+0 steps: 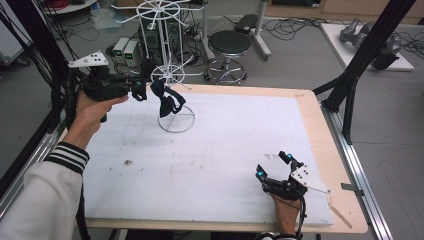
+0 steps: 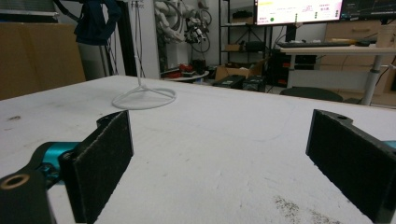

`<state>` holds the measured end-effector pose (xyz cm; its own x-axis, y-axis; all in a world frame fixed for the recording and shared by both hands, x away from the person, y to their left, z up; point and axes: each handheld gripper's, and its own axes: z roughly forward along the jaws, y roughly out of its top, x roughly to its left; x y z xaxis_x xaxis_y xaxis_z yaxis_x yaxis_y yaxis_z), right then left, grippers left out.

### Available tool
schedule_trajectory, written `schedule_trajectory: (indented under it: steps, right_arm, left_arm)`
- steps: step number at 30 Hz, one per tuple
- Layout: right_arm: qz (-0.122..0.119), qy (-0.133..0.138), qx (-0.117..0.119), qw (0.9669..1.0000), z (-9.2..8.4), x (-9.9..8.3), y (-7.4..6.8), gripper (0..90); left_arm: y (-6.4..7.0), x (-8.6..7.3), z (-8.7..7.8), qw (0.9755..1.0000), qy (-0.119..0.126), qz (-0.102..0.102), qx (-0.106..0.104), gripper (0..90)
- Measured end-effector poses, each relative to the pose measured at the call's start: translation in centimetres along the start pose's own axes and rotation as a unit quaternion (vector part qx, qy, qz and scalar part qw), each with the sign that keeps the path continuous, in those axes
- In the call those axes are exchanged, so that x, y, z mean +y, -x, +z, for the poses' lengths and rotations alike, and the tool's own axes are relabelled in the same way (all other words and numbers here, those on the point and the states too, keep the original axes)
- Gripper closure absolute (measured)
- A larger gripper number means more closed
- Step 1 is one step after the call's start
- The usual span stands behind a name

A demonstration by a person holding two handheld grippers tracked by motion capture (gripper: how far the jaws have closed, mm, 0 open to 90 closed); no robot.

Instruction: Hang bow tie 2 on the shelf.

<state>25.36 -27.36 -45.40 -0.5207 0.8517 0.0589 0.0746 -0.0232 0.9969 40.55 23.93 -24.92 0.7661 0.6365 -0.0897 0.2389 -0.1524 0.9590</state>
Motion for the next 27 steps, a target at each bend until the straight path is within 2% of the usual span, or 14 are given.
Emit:
schedule_trajectory:
  steps: [10,27]
  right_arm:
    - [0.000,0.002,0.000,1.0000,0.0,0.0,0.1,6.7]
    - [-0.002,0.002,0.001,1.0000,0.0,0.0,0.0,6.7]
  left_arm:
    - [0.4,-0.1,1.2,1.0000,-0.003,0.002,-0.006,76.0]
    - [0.7,-1.2,1.9,0.9998,-0.014,-0.001,-0.016,75.9]
